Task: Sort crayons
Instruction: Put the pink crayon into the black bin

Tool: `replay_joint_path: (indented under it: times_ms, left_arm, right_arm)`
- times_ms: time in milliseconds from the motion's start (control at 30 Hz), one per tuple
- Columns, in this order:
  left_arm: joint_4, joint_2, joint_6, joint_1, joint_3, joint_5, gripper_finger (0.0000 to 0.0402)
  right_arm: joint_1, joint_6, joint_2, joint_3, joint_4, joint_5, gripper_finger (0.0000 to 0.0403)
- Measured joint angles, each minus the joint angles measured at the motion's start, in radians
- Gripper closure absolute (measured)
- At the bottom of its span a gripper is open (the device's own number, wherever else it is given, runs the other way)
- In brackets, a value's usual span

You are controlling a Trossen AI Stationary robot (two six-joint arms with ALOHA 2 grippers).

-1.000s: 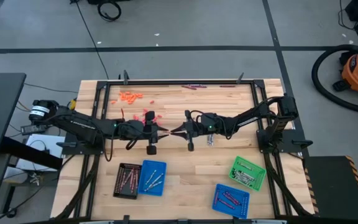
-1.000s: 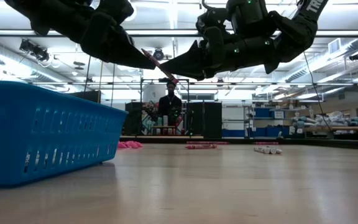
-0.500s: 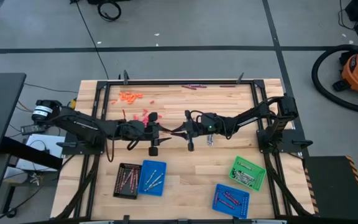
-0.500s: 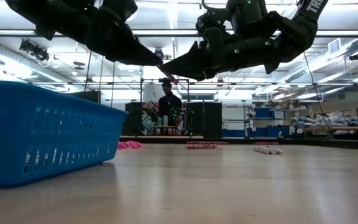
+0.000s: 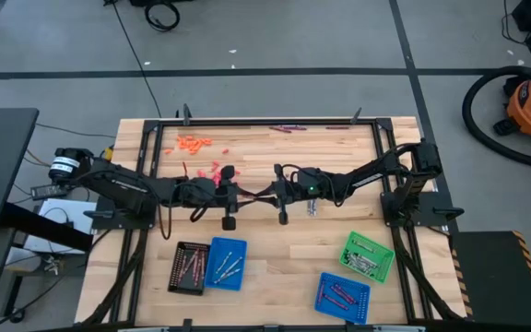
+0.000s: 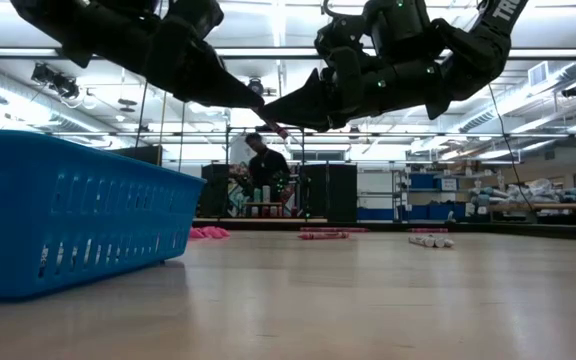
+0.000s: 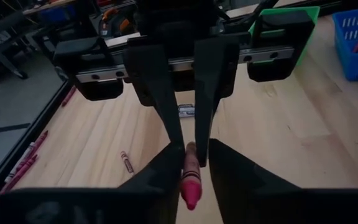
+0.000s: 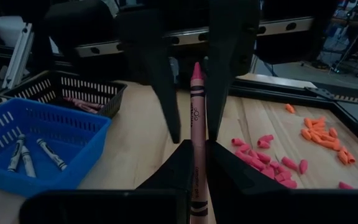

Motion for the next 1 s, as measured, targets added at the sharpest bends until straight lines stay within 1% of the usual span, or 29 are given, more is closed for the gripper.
replay_joint_path:
  times_ms: [167, 267, 367, 500, 700, 800, 867, 1000]
  left_arm:
    - [-0.001, 0.000, -0.009, 0.011, 0.000, 0.007, 0.0359]
    - [-0.003, 0.000, -0.009, 0.016, 0.000, 0.008, 0.0376]
    - [-0.004, 0.000, -0.009, 0.017, 0.000, 0.007, 0.0378]
    - [-0.028, 0.000, -0.011, 0.017, 0.000, 0.000, 0.0372]
    - [-0.129, -0.019, -0.036, 0.017, -0.001, -0.004, 0.0370]
    - [-0.195, -0.047, -0.071, 0.017, -0.002, -0.003, 0.0370]
    - [-0.240, -0.069, -0.101, 0.016, 0.005, -0.003, 0.0370]
    - [-0.407, -0.124, -0.190, 0.009, 0.036, 0.000, 0.0370]
  right_arm:
    - [0.000, -0.008, 0.000, 0.000, -0.005, -0.011, 0.0361]
    - [0.000, -0.008, 0.000, 0.000, -0.009, -0.010, 0.0359]
    - [0.000, -0.008, 0.000, 0.000, -0.010, -0.002, 0.0347]
    - [-0.006, -0.007, 0.000, 0.000, -0.017, 0.003, 0.0317]
    - [-0.026, 0.012, -0.003, 0.002, -0.052, 0.002, 0.0272]
    - [-0.035, 0.019, -0.014, 0.001, -0.089, 0.003, 0.0257]
    - [-0.039, 0.019, -0.037, 0.001, -0.144, 0.003, 0.0251]
    - [-0.040, 0.005, -0.075, 0.001, -0.245, 0.003, 0.0249]
